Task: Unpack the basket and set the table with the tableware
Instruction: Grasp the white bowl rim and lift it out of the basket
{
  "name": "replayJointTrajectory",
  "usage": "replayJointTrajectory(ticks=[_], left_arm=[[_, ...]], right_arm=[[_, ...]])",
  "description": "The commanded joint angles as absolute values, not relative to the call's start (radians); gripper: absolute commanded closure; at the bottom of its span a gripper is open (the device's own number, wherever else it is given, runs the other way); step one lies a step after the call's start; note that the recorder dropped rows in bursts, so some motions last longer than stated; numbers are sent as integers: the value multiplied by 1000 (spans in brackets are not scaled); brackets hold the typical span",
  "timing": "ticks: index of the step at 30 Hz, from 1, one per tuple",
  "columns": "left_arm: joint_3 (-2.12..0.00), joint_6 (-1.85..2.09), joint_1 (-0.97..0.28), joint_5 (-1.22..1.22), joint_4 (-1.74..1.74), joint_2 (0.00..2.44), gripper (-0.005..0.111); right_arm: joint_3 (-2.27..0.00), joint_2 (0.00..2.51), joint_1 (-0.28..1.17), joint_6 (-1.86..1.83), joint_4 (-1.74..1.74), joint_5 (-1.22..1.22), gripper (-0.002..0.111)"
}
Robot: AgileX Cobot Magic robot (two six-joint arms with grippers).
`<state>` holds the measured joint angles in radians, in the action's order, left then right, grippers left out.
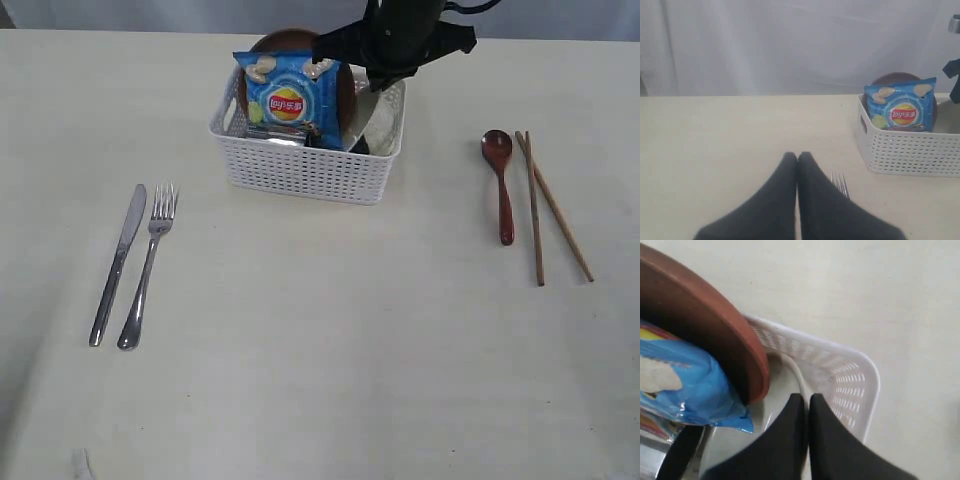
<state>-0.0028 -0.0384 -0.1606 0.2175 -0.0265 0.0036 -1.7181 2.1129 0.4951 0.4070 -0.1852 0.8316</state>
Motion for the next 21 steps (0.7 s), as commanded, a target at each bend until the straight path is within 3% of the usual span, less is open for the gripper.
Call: replayJointTrajectory(ticks=[1, 21], left_arm=[[0, -38, -162, 211, -31, 0, 107], [0, -38, -162, 211, -31, 0, 107]], right_arm=[[-1721, 2107, 493, 408, -219, 878, 109], [-1935, 2005, 493, 342, -317, 1007, 109]])
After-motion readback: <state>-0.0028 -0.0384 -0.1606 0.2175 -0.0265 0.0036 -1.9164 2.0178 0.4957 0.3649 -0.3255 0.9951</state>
